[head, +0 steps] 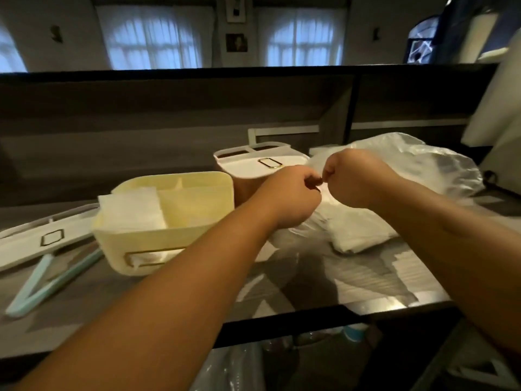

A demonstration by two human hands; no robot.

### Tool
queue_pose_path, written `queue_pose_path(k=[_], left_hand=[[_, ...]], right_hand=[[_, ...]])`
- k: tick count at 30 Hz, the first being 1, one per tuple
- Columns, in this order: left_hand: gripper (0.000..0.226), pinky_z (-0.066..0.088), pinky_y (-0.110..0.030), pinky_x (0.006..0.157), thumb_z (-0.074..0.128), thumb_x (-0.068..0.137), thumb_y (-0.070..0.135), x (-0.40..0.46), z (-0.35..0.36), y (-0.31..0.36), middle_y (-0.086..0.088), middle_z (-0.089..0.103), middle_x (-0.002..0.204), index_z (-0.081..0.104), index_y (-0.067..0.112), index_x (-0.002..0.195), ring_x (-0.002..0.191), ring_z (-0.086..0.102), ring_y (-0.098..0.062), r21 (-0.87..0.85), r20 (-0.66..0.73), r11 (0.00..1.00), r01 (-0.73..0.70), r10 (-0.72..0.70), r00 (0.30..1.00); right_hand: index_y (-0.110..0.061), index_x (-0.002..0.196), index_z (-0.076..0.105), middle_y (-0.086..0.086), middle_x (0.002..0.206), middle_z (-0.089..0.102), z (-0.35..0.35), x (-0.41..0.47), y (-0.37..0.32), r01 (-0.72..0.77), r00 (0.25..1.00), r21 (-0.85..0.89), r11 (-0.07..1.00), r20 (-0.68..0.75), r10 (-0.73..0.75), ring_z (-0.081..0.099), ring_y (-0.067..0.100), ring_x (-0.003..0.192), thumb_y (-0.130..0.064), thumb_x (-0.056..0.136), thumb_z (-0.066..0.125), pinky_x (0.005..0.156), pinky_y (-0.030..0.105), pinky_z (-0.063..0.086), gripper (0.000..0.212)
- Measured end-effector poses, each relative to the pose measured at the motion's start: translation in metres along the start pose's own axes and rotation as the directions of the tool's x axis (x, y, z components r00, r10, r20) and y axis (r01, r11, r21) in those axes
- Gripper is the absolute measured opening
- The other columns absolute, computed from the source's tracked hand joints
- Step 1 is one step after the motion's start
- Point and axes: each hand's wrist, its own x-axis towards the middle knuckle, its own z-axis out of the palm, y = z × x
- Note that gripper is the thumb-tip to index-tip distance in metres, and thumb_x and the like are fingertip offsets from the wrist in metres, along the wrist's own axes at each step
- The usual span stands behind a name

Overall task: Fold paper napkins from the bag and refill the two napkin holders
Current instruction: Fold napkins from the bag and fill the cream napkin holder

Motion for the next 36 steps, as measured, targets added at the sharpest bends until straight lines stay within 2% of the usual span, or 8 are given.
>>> queue_pose_path(k=[7, 11, 15, 20, 22, 26, 31, 36], left_hand=[[0.05, 0.04, -0.035, 0.107, 0.046, 0.101, 0.007, 0.03, 0.073, -0.014, 0.001, 0.047, 0.151, 0.049, 0.029, 0.146, 0.138, 0.042, -0.022, -0.053, -0.13, 0.999, -0.013, 0.006, 0.991], [0.048, 0.045, -0.035, 0.107, 0.042, 0.105, 0.016, 0.036, 0.094, -0.028, 0.003, 0.052, 0.146, 0.042, 0.032, 0.15, 0.13, 0.05, -0.021, -0.041, -0.056, 0.998, -0.055, 0.053, 0.997], [0.044, 0.048, -0.043, 0.104, 0.041, 0.107, 0.023, 0.048, 0.096, -0.034, -0.002, 0.052, 0.145, 0.044, 0.035, 0.149, 0.124, 0.053, -0.024, -0.034, -0.051, 0.999, -0.02, 0.018, 0.999], [0.042, 0.039, -0.041, 0.112, 0.045, 0.106, 0.026, 0.05, 0.093, -0.038, 0.001, 0.043, 0.153, 0.048, 0.035, 0.146, 0.138, 0.043, -0.024, -0.004, -0.044, 1.0, -0.017, 0.017, 0.999], [0.044, 0.039, -0.042, 0.114, 0.044, 0.106, 0.027, 0.051, 0.092, -0.037, 0.004, 0.04, 0.155, 0.044, 0.036, 0.149, 0.14, 0.041, -0.023, -0.016, -0.048, 0.999, -0.032, 0.031, 0.998], [0.047, 0.036, -0.043, 0.115, 0.043, 0.107, 0.025, 0.051, 0.092, -0.039, 0.005, 0.038, 0.156, 0.038, 0.035, 0.152, 0.142, 0.037, -0.021, -0.033, -0.07, 0.998, -0.055, 0.053, 0.996], [0.049, 0.038, -0.044, 0.114, 0.045, 0.106, 0.025, 0.054, 0.091, -0.043, 0.005, 0.044, 0.151, 0.037, 0.033, 0.153, 0.138, 0.041, -0.019, -0.056, -0.06, 0.996, -0.076, 0.073, 0.996], [0.049, 0.042, -0.034, 0.107, 0.046, 0.105, 0.025, 0.055, 0.088, -0.045, 0.006, 0.05, 0.139, 0.038, 0.032, 0.152, 0.125, 0.047, -0.012, -0.073, -0.076, 0.994, -0.083, 0.077, 0.994]], right_hand=[[-0.02, 0.126, 0.066, 0.004, 0.113, 0.065, 0.032, -0.007, 0.058, -0.175, 0.984, 0.012, 0.984, 0.017, 0.175, 0.059, 0.023, 0.092, -0.017, 0.095, 0.064, 0.082, 0.031, 0.051, 0.031], [-0.019, 0.123, 0.065, 0.001, 0.105, 0.063, 0.047, -0.003, 0.076, -0.187, 0.981, 0.038, 0.982, -0.048, 0.189, 0.059, 0.023, 0.092, -0.027, 0.1, 0.059, 0.082, 0.031, 0.05, 0.025], [-0.019, 0.115, 0.066, 0.0, 0.103, 0.064, 0.052, 0.009, 0.079, -0.143, 0.983, -0.019, 0.99, -0.121, 0.14, 0.055, 0.02, 0.09, -0.038, 0.096, 0.064, 0.078, 0.03, 0.044, 0.027], [-0.023, 0.127, 0.063, 0.0, 0.121, 0.065, 0.053, 0.028, 0.075, 0.037, 0.987, -0.176, 0.984, -0.147, -0.064, 0.059, 0.022, 0.103, -0.022, 0.09, 0.067, 0.085, 0.031, 0.048, 0.036], [-0.02, 0.129, 0.061, 0.001, 0.124, 0.062, 0.053, 0.04, 0.075, 0.006, 0.994, -0.192, 0.981, -0.107, -0.027, 0.057, 0.023, 0.105, -0.027, 0.091, 0.066, 0.086, 0.032, 0.046, 0.04], [-0.01, 0.118, 0.063, 0.003, 0.093, 0.06, 0.061, 0.06, 0.071, -0.116, 0.992, -0.198, 0.973, 0.033, 0.125, 0.055, 0.021, 0.089, -0.031, 0.099, 0.057, 0.077, 0.031, 0.042, 0.029], [-0.008, 0.112, 0.063, 0.003, 0.077, 0.049, 0.071, 0.076, 0.067, -0.136, 0.971, -0.263, 0.955, 0.158, 0.182, 0.053, 0.022, 0.085, -0.029, 0.1, 0.058, 0.079, 0.032, 0.04, 0.025], [-0.005, 0.121, 0.06, 0.007, 0.087, 0.051, 0.073, 0.088, 0.067, -0.171, 0.951, -0.313, 0.934, 0.196, 0.239, 0.051, 0.024, 0.091, -0.023, 0.099, 0.06, 0.093, 0.036, 0.046, 0.028]])
